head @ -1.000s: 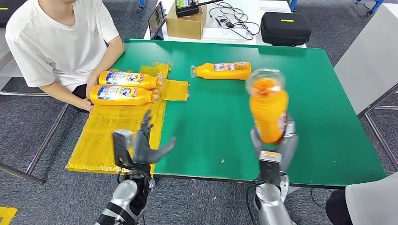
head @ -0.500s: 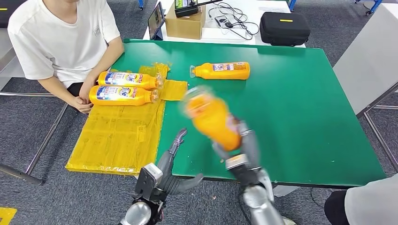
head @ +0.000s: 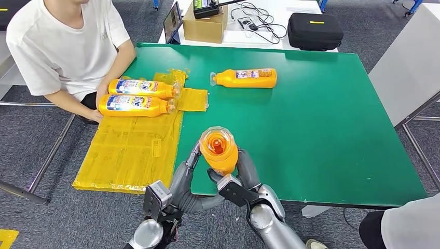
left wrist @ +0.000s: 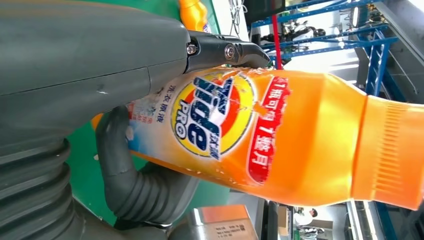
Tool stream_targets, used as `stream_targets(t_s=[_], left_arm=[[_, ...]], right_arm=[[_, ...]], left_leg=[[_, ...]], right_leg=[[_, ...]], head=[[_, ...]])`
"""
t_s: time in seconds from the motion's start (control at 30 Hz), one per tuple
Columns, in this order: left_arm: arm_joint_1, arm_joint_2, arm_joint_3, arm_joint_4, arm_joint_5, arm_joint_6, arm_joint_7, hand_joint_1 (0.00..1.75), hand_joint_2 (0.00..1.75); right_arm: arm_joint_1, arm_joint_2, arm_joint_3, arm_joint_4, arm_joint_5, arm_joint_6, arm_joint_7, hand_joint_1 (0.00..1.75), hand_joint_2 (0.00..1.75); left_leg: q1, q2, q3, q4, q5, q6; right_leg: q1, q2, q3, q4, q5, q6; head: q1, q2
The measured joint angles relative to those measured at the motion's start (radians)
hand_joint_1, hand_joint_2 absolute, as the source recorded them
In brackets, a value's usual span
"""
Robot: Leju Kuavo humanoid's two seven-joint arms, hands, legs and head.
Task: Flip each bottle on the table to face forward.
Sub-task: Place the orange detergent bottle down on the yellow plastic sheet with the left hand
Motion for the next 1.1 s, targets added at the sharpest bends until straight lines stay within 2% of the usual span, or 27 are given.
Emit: stream_targets(t_s=[0.27,0.5,0.63,0.83,0.97,1.1], left_arm=[[0.000,-0.001,0.001,-0.004,0.009,0.020,0.013,0.00,1.75],[-0.007,-0.040,0.010,0.000,0.135,0.156,0.148,0.00,1.75],[-0.021,-0.070,0.007,0.001,0.159,0.249,0.144,0.00,1.75],[-0.023,-0.086,-0.016,0.001,0.234,0.314,0.147,0.00,1.75],[-0.027,-0.092,-0.031,0.011,0.264,0.374,0.133,0.00,1.75],[-0.037,-0.094,-0.042,0.019,0.346,0.358,0.128,0.00,1.75]], right_arm=[[-0.009,0.000,0.006,0.015,0.015,-0.016,0.004,1.75,1.75],[-0.007,0.007,0.047,0.030,0.114,-0.122,0.042,1.75,1.75],[-0.006,0.018,0.086,0.049,0.146,-0.155,0.070,1.75,1.75],[-0.024,0.028,0.124,0.088,0.179,-0.201,0.103,1.75,1.75],[-0.039,0.038,0.144,0.123,0.140,-0.193,0.083,1.75,1.75],[-0.044,0.048,0.151,0.144,0.048,-0.146,0.037,1.75,1.75]], left_leg=[[0.000,0.000,0.000,0.000,0.000,0.000],[0.000,0.001,0.000,0.000,0.000,0.000],[0.000,0.000,0.000,0.000,0.000,0.000],[0.000,0.001,0.000,0.000,0.000,0.000],[0.000,0.001,0.000,0.000,0.000,0.000],[0.000,0.001,0.000,0.000,0.000,0.000]], right_leg=[[0.000,0.000,0.000,0.000,0.000,0.000],[0.000,0.000,0.000,0.000,0.000,0.000],[0.000,0.000,-0.001,0.000,0.000,0.000],[0.000,0.000,-0.001,0.000,0.000,0.000],[0.000,0.000,-0.001,0.000,0.000,0.000],[0.000,0.000,-0.001,0.000,0.000,0.000]], head=[[0.000,0.000],[0.000,0.000],[0.000,0.000],[0.000,0.000],[0.000,0.000],[0.000,0.000]])
